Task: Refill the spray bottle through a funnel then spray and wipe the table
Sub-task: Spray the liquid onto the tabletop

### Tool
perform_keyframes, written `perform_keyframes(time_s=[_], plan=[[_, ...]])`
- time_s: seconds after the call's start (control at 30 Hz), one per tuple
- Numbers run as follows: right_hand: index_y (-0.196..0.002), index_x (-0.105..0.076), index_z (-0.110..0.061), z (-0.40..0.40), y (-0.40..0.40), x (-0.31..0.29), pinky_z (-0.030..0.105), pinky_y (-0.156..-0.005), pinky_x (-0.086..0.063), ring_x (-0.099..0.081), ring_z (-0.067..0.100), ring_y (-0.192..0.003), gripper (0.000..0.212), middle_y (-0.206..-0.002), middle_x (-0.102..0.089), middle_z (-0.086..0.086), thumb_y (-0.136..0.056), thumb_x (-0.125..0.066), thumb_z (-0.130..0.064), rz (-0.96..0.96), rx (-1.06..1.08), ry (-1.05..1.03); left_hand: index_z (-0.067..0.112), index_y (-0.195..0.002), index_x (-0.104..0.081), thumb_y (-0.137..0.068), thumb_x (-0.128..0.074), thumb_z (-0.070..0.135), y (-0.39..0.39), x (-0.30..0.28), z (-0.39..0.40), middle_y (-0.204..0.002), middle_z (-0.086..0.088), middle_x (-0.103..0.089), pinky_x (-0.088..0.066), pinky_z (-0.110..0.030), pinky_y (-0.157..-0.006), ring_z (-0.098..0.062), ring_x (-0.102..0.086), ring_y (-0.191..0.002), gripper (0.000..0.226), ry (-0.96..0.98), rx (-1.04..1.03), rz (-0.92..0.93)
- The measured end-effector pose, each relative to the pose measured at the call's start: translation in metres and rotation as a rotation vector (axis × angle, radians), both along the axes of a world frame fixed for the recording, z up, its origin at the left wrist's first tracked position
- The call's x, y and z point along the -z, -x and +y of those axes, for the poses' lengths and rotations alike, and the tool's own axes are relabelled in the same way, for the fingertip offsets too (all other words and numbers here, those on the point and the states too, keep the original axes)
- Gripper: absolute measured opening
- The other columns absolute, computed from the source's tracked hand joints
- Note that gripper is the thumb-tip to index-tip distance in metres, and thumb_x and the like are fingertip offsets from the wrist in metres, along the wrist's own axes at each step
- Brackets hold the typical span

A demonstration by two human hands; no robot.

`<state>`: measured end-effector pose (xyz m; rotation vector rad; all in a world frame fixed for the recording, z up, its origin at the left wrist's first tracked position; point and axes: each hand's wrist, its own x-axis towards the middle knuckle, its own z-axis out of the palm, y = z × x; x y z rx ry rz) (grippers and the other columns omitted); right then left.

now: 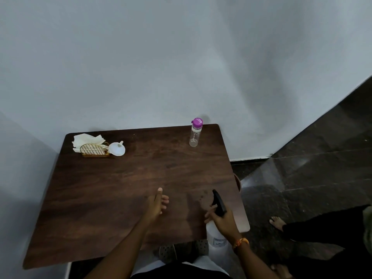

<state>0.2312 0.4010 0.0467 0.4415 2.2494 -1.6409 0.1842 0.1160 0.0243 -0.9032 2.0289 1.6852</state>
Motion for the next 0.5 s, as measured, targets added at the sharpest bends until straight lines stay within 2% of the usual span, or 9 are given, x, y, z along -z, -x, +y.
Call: perform_keyframes(time_s=[0.07,0.17,0.23,0.33,0.4,0.5], plan=[[-0.088,-0.069,0.008,0.0,-0.006,0.0,0.052,-0.071,-0.064,-0.074,0.044,-0.068,0.016,-0.074,-0.073,0.024,-0.1,-0.071,-0.003,-0.026,0.064,0.018,0.008,-0.083,-0.075,-0.112,-0.036,0.047,0.002,0.002,0.005,-0.082,-0.009,-0.076,-0.042,-0.025,-0.053,-0.015,-0.06,-0.055,0.062,-0.002,0.006,0.004],[-0.082,-0.069,0.004,0.001,-0.014,0.001,0.047,-0.065,-0.063,-0.071,0.038,-0.058,0.031,-0.064,-0.071,0.021,-0.101,-0.074,-0.02,-0.033,0.063,-0.019,0.009,-0.081,-0.074,-0.112,-0.037,0.046,0.004,0.005,0.012,-0.079,-0.008,-0.075,-0.04,-0.023,-0.05,-0.015,-0.058,-0.051,0.061,0.0,0.023,-0.003],[-0.085,-0.069,-0.001,0.007,-0.019,0.004,0.044,-0.06,-0.062,-0.07,0.036,-0.053,0.026,-0.061,-0.07,0.02,-0.101,-0.073,-0.021,-0.07,0.059,-0.084,0.009,-0.08,-0.074,-0.112,-0.037,0.047,0.005,0.007,0.016,-0.078,-0.008,-0.075,-0.04,-0.023,-0.049,-0.015,-0.058,-0.051,0.061,0.002,0.037,-0.006],[-0.096,-0.068,-0.012,0.022,-0.031,0.009,0.044,-0.057,-0.062,-0.071,0.036,-0.054,0.004,-0.066,-0.071,0.02,-0.099,-0.069,-0.014,-0.111,0.066,-0.169,0.009,-0.08,-0.073,-0.112,-0.037,0.047,0.006,0.01,0.019,-0.078,-0.007,-0.075,-0.04,-0.023,-0.049,-0.015,-0.058,-0.051,0.061,0.005,0.056,-0.015],[-0.095,-0.067,-0.015,0.031,-0.039,0.006,0.044,-0.061,-0.062,-0.072,0.032,-0.055,0.006,-0.067,-0.072,0.016,-0.1,-0.069,-0.016,-0.109,0.085,-0.204,0.009,-0.081,-0.074,-0.112,-0.037,0.048,0.007,0.013,0.019,-0.078,-0.007,-0.075,-0.04,-0.023,-0.049,-0.017,-0.06,-0.054,0.061,0.005,0.064,-0.016],[-0.093,-0.066,-0.011,0.038,-0.051,-0.001,0.031,-0.063,-0.058,-0.071,0.032,-0.059,0.019,-0.064,-0.07,0.013,-0.1,-0.075,-0.028,-0.072,0.121,-0.204,0.009,-0.081,-0.075,-0.111,-0.038,0.049,0.009,0.014,0.019,-0.079,-0.007,-0.076,-0.041,-0.024,-0.051,-0.017,-0.061,-0.055,0.063,0.008,0.071,-0.014]])
